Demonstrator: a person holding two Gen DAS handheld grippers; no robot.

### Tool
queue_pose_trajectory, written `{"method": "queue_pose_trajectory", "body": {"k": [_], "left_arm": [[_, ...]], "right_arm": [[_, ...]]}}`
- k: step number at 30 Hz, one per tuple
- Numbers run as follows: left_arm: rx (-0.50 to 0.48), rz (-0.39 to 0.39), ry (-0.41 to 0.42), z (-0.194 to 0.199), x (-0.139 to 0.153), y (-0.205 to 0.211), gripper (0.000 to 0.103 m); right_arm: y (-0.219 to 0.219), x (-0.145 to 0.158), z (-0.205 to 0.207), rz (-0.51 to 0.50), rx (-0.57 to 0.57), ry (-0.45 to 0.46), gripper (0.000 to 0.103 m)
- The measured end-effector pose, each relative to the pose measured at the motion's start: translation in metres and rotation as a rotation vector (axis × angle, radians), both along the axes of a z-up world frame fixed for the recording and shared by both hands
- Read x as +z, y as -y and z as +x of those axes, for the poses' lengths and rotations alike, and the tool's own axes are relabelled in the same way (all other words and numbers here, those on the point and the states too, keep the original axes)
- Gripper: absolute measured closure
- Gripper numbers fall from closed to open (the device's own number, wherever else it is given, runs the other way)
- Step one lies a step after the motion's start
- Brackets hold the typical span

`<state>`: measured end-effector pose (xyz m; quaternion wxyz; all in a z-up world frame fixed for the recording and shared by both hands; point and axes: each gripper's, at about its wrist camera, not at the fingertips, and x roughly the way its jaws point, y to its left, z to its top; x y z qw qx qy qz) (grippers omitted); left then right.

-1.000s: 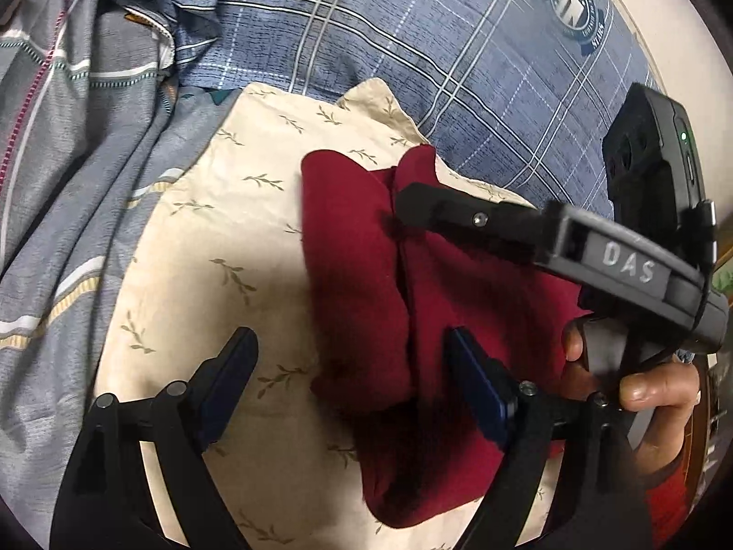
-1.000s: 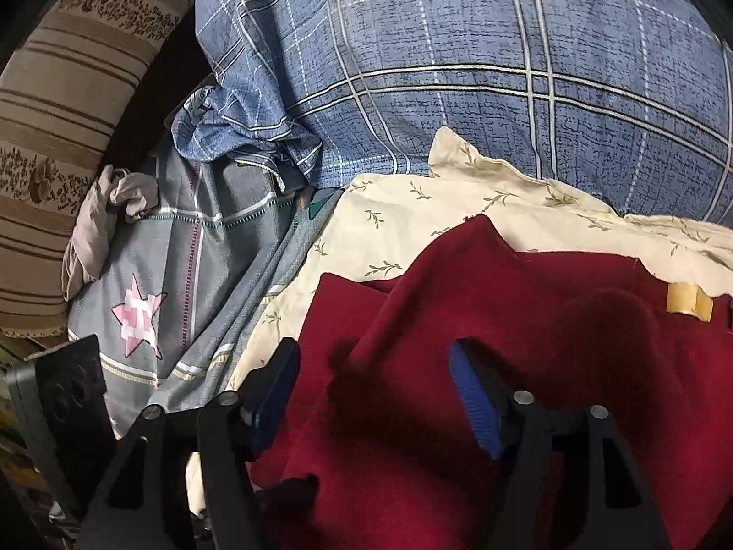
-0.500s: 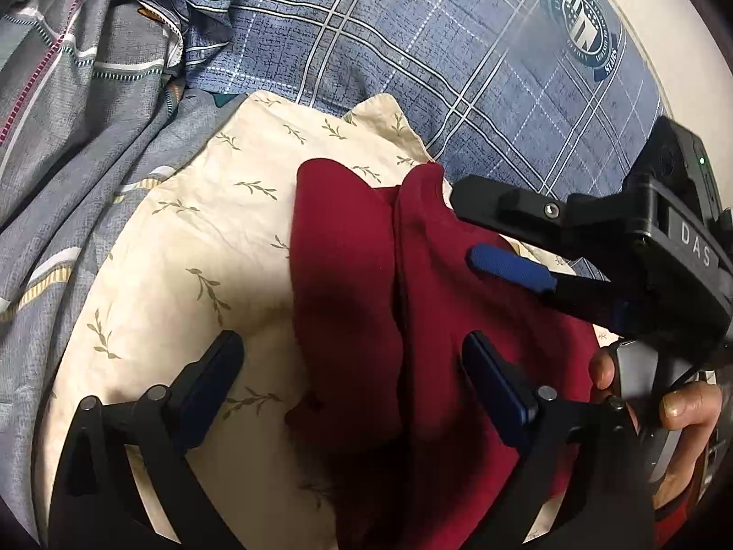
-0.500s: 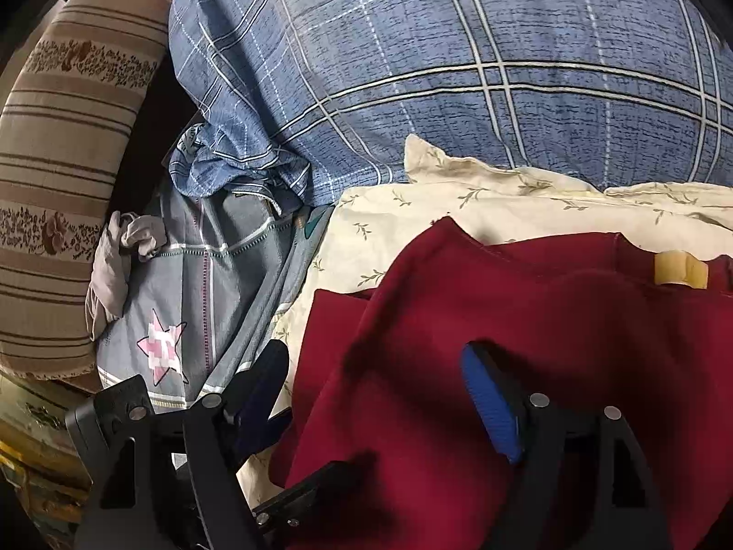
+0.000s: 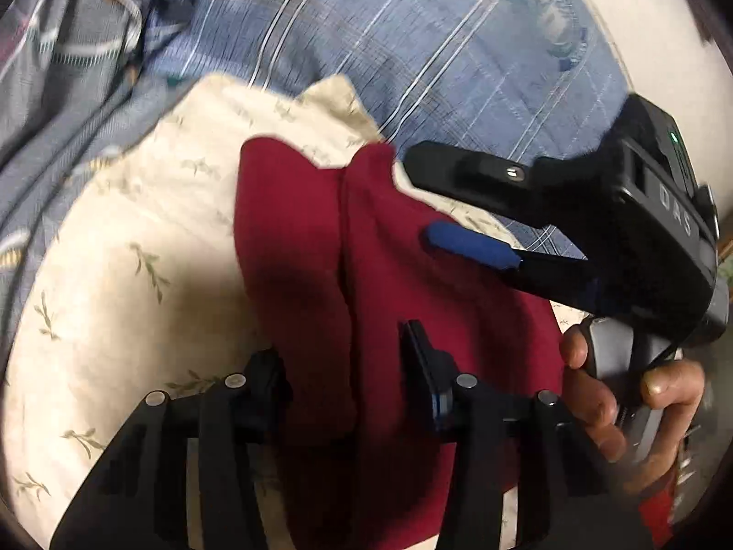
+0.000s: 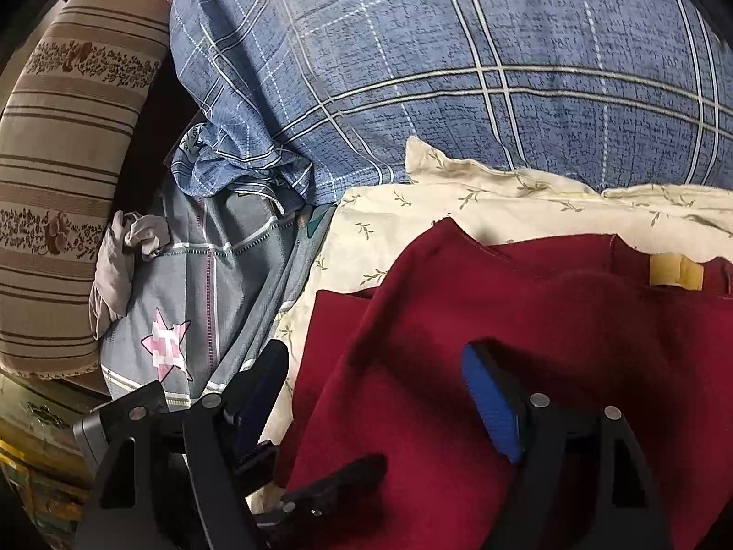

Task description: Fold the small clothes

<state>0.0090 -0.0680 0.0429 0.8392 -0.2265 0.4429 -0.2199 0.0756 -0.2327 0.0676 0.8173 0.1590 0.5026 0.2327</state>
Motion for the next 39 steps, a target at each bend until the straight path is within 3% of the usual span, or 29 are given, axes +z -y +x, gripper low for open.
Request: {"method": "queue_pose_trajectory", "body": {"k": [1,5,10,14,19,22,24,26,29,33,37,39], "left_arm": [[-0.005,-0.002,0.018,-0.002,0.003,0.001,0.067],[-0.045,-0.036,0.125,-0.011,0.020,0.010,0.068],[-0.083,0.072,0.236,-0.023,0.032,0.027,0.068],[-0.104,0.149,0.281,-0.030,0.036,0.039,0.068],[-0.131,0.198,0.317,-0.039,0.038,0.045,0.068],[-0.135,0.214,0.318,-0.040,0.038,0.047,0.068],[-0.138,0.223,0.316,-0.041,0.038,0.048,0.068],[-0.145,0.224,0.312,-0.041,0.038,0.049,0.068],[-0.151,0.219,0.302,-0.041,0.037,0.052,0.068],[-0.174,0.204,0.289,-0.045,0.039,0.055,0.044],[-0.218,0.226,0.289,-0.048,0.039,0.064,0.040],[-0.216,0.246,0.291,-0.049,0.038,0.066,0.040]], "right_arm": [[-0.001,0.002,0.000,-0.006,0.002,0.000,0.023],[-0.005,0.011,0.001,-0.028,0.010,0.005,0.018],[-0.013,0.014,0.008,-0.008,0.047,-0.047,0.013],[-0.031,0.015,0.014,-0.113,0.117,-0.078,0.011],[-0.060,0.005,0.016,-0.246,0.239,-0.107,0.010],[-0.066,-0.009,0.018,-0.337,0.256,-0.136,0.009],[-0.060,-0.015,0.020,-0.383,0.240,-0.132,0.017],[-0.052,-0.019,0.020,-0.412,0.257,-0.126,0.042],[-0.039,-0.012,0.015,-0.425,0.281,-0.096,0.066],[-0.020,-0.008,0.000,-0.417,0.284,-0.058,0.072],[-0.008,-0.011,-0.006,-0.384,0.240,-0.071,0.071],[-0.005,-0.014,-0.004,-0.387,0.218,-0.089,0.066]]}}
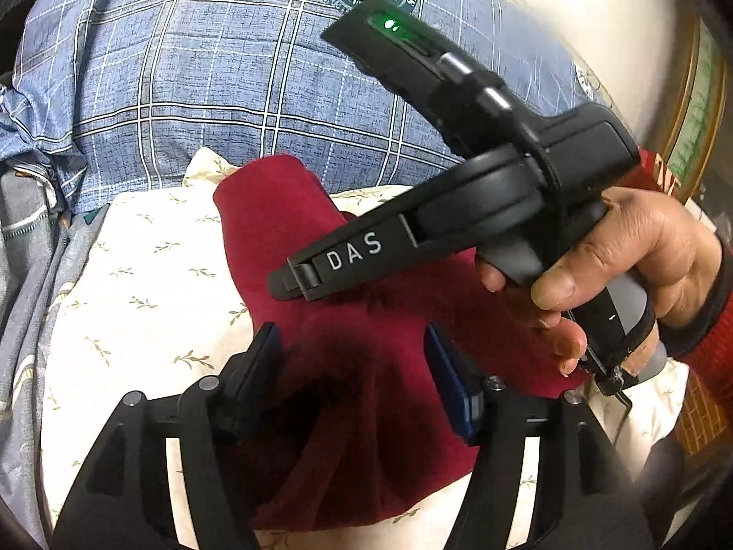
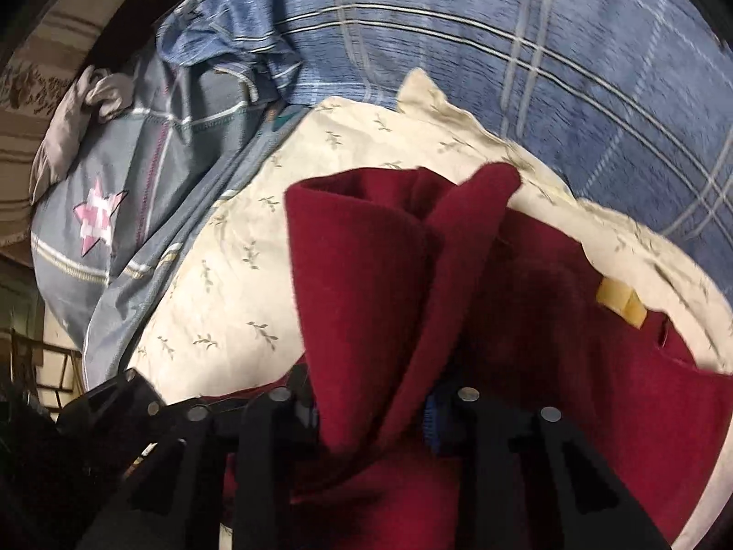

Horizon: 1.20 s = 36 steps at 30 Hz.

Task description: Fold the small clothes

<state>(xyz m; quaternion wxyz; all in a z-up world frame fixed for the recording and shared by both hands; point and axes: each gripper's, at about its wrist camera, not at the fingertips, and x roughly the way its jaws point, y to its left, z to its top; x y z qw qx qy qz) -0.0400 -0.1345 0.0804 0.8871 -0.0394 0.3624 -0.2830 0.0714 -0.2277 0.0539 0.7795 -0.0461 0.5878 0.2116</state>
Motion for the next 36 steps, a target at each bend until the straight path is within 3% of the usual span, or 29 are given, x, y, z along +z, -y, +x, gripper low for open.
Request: {"method": "queue_pose_trajectory", "body": {"k": [2,6,11,20,24,26,30,36], "left_arm": [[0.001,0.007,-0.014,0.002,0.000,0.001,0.040],[-0.006,-0.005,-0.028,-0.005,0.006,-0.003,0.036],[0.007,-0.027,-0.038,0.006,0.011,-0.012,0.035],[0.003,0.001,-0.035,0.006,0.009,-0.006,0.033],[-0.045,-0.004,-0.052,0.006,0.012,-0.007,0.031],[-0.122,-0.051,-0.063,0.006,0.017,-0.015,0.028],[-0.137,-0.220,-0.131,0.013,0.024,-0.053,0.017],[-0.118,-0.223,-0.157,0.022,0.019,-0.075,0.016]], "right_arm": [[0.000,-0.001,0.002,-0.005,-0.025,-0.014,0.059],[-0.001,-0.001,0.000,-0.012,-0.046,-0.016,0.059],[-0.001,0.000,-0.001,-0.008,-0.064,-0.014,0.063],[-0.008,0.003,-0.003,-0.037,-0.040,0.009,0.069],[-0.007,0.003,-0.003,-0.022,-0.038,0.018,0.072],[-0.006,0.004,-0.004,-0.010,-0.039,0.031,0.073],[-0.001,0.007,-0.006,0.034,-0.071,0.049,0.075],[0.007,0.009,-0.007,0.102,-0.103,0.065,0.077]]}}
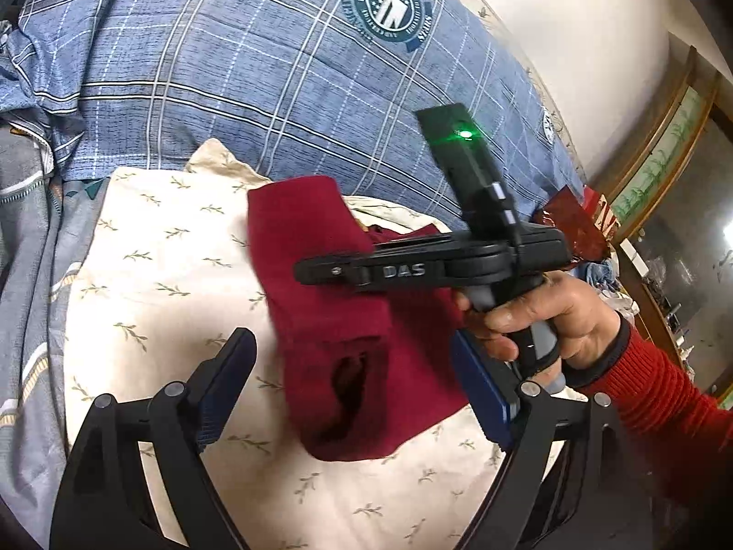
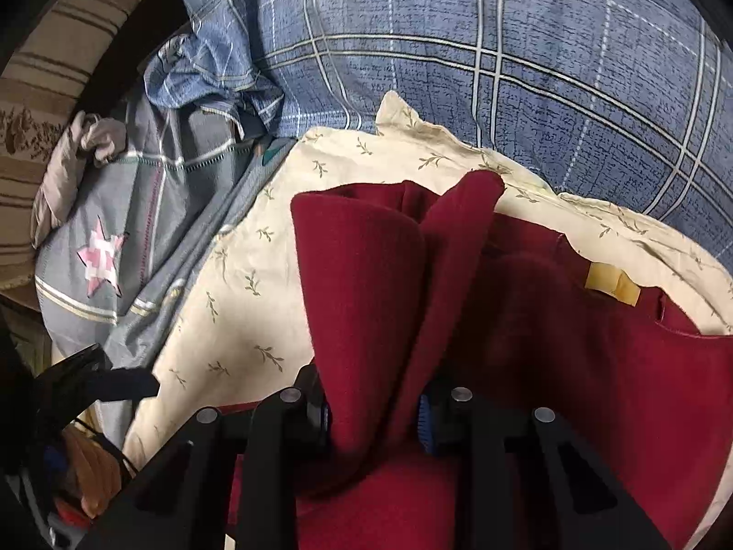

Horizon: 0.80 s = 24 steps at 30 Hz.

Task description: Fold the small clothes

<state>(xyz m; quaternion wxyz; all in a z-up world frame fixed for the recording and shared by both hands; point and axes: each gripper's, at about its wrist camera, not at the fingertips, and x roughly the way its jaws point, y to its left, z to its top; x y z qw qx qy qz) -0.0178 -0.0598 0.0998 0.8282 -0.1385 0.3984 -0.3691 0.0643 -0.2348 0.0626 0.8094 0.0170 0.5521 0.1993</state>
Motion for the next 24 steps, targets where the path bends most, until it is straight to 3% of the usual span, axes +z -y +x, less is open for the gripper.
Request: {"method": "queue_pose_trajectory", "body": {"k": [4,6,9,12,14,15,16,19,24], "left_arm": [[-0.074,0.040,-0.040,0.000,-0.013,0.020,0.016],[-0.117,0.125,0.020,-0.011,-0.013,0.034,0.016],[-0.086,0.168,0.094,-0.018,-0.013,0.043,0.016],[-0.006,0.140,0.069,-0.011,-0.019,0.044,0.017],[0.003,0.125,0.027,-0.006,-0.027,0.050,0.026],[-0.007,0.137,0.017,-0.006,-0.030,0.054,0.053],[0.001,0.163,0.023,-0.007,-0.031,0.059,0.069],[0.017,0.192,0.094,-0.022,-0.023,0.071,0.077],[-0.014,0.125,0.139,-0.040,0.010,0.098,0.077]], "right_arm": [[0.006,-0.002,-0.001,0.050,-0.026,0.007,0.077],[0.009,-0.002,-0.002,0.072,-0.037,0.008,0.077],[0.012,-0.002,-0.004,0.087,-0.042,0.014,0.077],[0.017,-0.001,-0.006,0.112,-0.055,0.021,0.078],[0.022,0.002,-0.009,0.144,-0.066,0.036,0.078],[0.025,0.003,-0.011,0.160,-0.072,0.044,0.078],[0.029,0.004,-0.014,0.174,-0.080,0.051,0.079],[0.043,0.008,-0.021,0.206,-0.094,0.062,0.080],[0.086,0.047,-0.041,0.217,-0.092,0.150,0.081]]}}
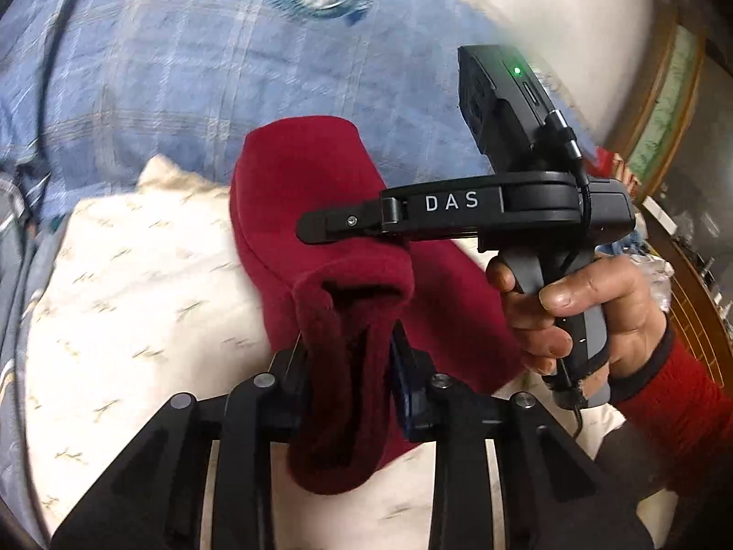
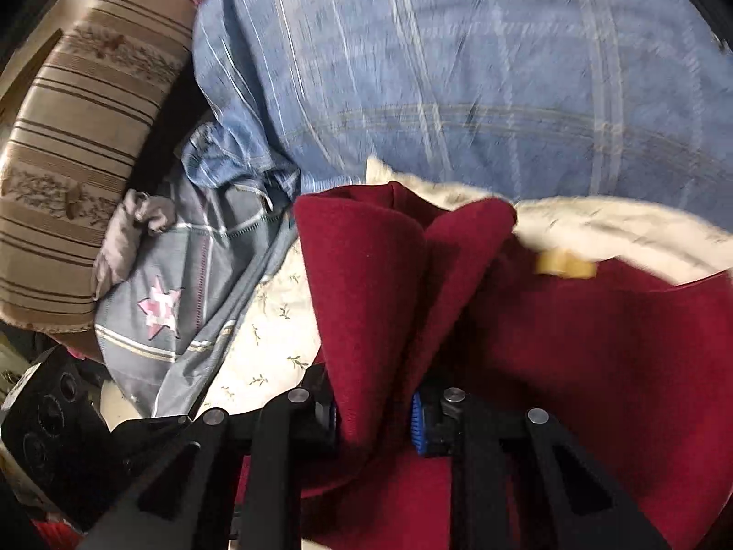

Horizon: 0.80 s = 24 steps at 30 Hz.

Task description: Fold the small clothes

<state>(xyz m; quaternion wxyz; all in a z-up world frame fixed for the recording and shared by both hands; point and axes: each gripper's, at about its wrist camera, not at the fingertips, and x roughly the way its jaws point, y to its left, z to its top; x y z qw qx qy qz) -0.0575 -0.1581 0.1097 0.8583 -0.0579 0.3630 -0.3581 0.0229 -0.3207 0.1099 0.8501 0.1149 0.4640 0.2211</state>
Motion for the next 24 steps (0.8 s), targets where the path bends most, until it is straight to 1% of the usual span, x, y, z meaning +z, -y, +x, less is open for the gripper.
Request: {"method": "queue_pose_trajectory", "body": {"k": [4,7,8,11,12,14,15,16,17,18,19,20,21,22,23,24], "left_arm": [[-0.080,0.005,0.031,-0.011,0.018,0.048,0.077],[-0.126,0.009,0.032,-0.008,0.022,0.094,0.077],[-0.143,0.014,0.034,-0.007,0.021,0.109,0.077],[-0.183,0.034,0.032,-0.007,0.014,0.149,0.077],[-0.194,0.048,0.025,-0.005,0.008,0.165,0.077],[-0.197,0.069,0.010,-0.004,-0.002,0.182,0.077],[-0.196,0.084,-0.013,-0.004,-0.011,0.192,0.077],[-0.197,0.093,-0.028,-0.007,-0.016,0.196,0.075],[-0.199,0.111,-0.052,-0.006,-0.026,0.204,0.074],[-0.201,0.126,-0.067,-0.011,-0.029,0.206,0.071],[-0.206,0.140,-0.076,-0.011,-0.033,0.207,0.069],[-0.214,0.155,-0.080,-0.014,-0.033,0.205,0.067],[-0.233,0.148,-0.083,-0.019,-0.029,0.198,0.061],[-0.243,0.139,-0.086,-0.023,-0.024,0.189,0.051],[-0.248,0.131,-0.086,-0.029,-0.017,0.178,0.047],[-0.252,0.111,-0.068,-0.036,-0.007,0.160,0.042]], "right_arm": [[0.047,0.021,-0.011,-0.059,-0.052,0.037,0.082],[0.081,0.023,-0.020,-0.100,-0.112,0.039,0.083],[0.096,0.022,-0.023,-0.118,-0.140,0.038,0.083],[0.124,0.014,-0.024,-0.126,-0.204,0.017,0.083],[0.132,0.010,-0.022,-0.142,-0.221,0.011,0.083],[0.141,0.000,-0.019,-0.189,-0.244,-0.001,0.083],[0.144,-0.008,-0.016,-0.203,-0.257,-0.017,0.083],[0.149,-0.019,-0.012,-0.204,-0.266,-0.044,0.082],[0.151,-0.030,-0.009,-0.208,-0.274,-0.069,0.081],[0.154,-0.042,-0.007,-0.221,-0.286,-0.090,0.078],[0.156,-0.048,-0.008,-0.233,-0.306,-0.091,0.070],[0.159,-0.049,-0.012,-0.229,-0.327,-0.076,0.064],[0.164,-0.045,-0.018,-0.207,-0.342,-0.068,0.064],[0.167,-0.040,-0.023,-0.200,-0.357,-0.065,0.062],[0.170,-0.032,-0.031,-0.217,-0.376,-0.058,0.058],[0.170,-0.022,-0.039,-0.253,-0.393,-0.047,0.058]]}}
